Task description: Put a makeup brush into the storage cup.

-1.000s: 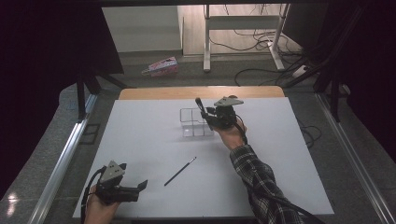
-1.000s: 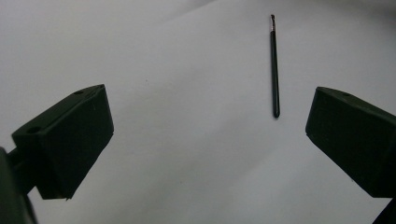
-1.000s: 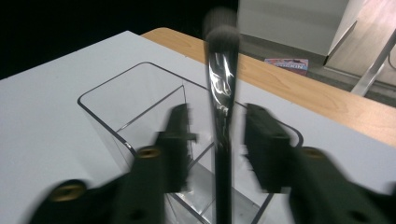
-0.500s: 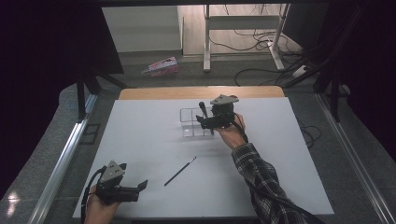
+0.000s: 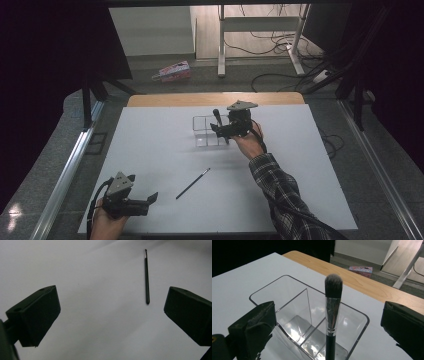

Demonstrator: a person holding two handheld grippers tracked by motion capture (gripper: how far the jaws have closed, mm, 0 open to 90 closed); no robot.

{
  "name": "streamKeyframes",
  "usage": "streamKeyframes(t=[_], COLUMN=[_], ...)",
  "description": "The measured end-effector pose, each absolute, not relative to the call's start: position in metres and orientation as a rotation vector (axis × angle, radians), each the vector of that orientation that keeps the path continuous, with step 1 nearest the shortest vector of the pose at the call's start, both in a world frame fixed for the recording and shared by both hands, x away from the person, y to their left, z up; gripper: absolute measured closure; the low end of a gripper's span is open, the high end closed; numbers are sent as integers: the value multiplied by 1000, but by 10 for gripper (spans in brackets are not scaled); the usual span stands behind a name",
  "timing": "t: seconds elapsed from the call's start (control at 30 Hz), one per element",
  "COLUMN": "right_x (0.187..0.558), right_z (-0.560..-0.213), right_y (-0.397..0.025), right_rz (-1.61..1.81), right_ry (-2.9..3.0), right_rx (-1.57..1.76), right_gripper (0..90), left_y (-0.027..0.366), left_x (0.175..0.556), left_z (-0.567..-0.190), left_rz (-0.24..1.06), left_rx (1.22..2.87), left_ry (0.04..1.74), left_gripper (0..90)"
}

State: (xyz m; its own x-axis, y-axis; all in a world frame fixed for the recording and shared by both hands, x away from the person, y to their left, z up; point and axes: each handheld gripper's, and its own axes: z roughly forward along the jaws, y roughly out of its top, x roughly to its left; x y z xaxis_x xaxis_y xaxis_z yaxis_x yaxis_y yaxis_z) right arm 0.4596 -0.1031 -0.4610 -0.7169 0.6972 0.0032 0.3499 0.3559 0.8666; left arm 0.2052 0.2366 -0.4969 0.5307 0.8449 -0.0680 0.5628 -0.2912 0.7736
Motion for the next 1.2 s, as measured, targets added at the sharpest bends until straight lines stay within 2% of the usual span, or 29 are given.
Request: streamKeyframes(t=[0.87, 1.2], right_x=[450, 443], right_z=[-453, -449], right_y=[-110, -115], right_rz=[1316, 1333], right_ry=[2337, 2364], right_rx=[931, 920], right_gripper=[0, 0], left_y=[235, 233], left_x=[205, 206], left_z=[-498, -499], left_rz=[448, 406], left_rx=[1997, 2002], left_ry=[1110, 1089], left_gripper=[13, 13])
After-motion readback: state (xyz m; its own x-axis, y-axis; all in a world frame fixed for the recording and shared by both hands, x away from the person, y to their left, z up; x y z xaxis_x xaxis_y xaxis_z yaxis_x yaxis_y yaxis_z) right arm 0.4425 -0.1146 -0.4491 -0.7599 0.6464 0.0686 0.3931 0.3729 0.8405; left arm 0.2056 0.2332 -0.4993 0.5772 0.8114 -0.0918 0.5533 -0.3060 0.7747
